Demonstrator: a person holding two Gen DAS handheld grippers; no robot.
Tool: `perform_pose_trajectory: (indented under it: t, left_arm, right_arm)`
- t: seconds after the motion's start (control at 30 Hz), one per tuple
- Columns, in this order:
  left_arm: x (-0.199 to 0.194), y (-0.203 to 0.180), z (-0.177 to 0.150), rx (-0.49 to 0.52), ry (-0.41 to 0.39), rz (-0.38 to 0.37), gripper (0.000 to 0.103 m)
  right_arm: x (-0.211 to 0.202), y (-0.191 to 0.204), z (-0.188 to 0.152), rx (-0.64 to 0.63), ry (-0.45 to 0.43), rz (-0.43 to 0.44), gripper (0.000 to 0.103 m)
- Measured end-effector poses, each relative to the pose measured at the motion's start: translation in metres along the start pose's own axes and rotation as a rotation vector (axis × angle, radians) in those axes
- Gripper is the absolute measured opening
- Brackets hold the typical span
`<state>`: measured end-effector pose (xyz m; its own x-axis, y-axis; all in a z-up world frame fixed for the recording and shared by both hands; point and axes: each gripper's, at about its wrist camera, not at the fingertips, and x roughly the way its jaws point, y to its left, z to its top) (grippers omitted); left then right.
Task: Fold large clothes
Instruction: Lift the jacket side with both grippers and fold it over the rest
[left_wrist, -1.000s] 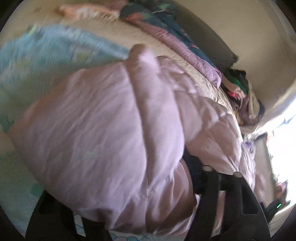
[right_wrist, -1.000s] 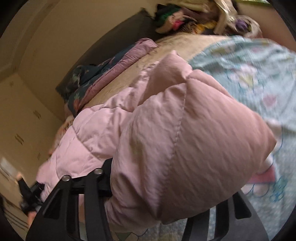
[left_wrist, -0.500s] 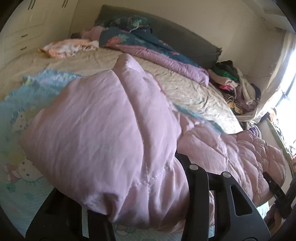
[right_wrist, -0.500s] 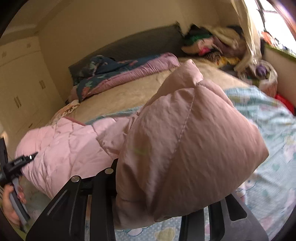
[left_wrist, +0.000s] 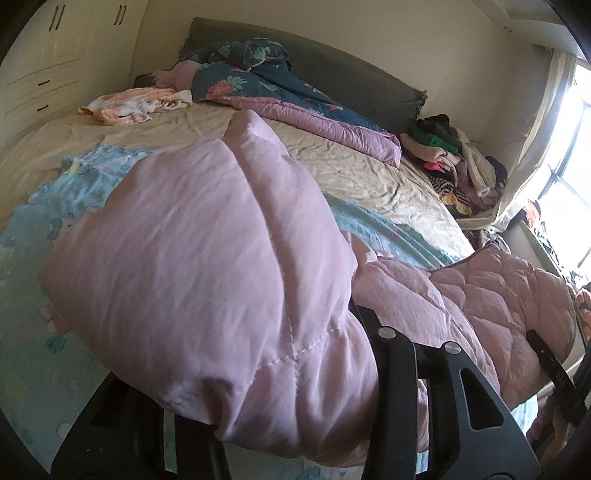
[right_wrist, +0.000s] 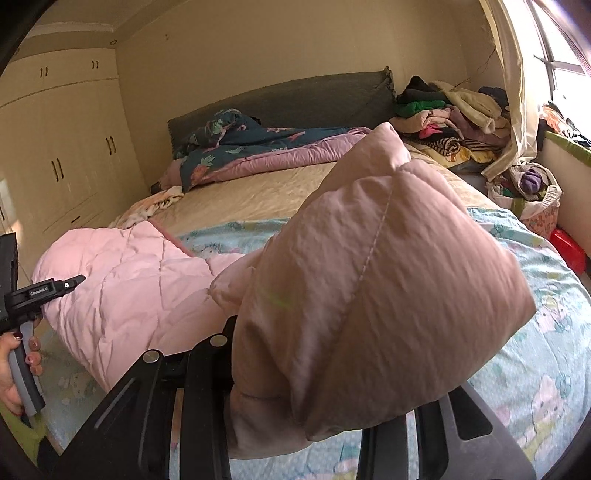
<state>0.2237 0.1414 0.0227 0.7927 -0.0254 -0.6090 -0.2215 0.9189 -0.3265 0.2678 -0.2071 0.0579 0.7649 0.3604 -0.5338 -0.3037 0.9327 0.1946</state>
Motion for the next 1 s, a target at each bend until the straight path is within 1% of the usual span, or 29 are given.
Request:
perform_pose_trajectory:
  t: [0.27, 0.6, 0.8, 1.0]
  left_arm:
    - [-0.02, 0.013, -0.027, 0.001, 0.009, -0.001, 0.035]
    - [-0.033, 0.032, -0.06, -0.011, 0.027, -0.006, 0.037]
    - [-0.035, 0.045, -0.083, -0.03, 0.043, -0.006, 0.039]
    - [-0.032, 0.061, -0.099, -0.045, 0.065, -0.02, 0.043]
  right_arm:
    - [-0.025, 0.009, -0.028, 0.018, 0.014, -0.007, 0.03]
    - [-0.042, 0.011, -0.065, 0.057, 0.041, -0.002, 0.032]
    - [-0.045, 0.005, -0.088, 0.11, 0.076, -0.01, 0.034]
    - [-0.041, -0.004, -0.108, 0.181, 0.112, -0.01, 0.039]
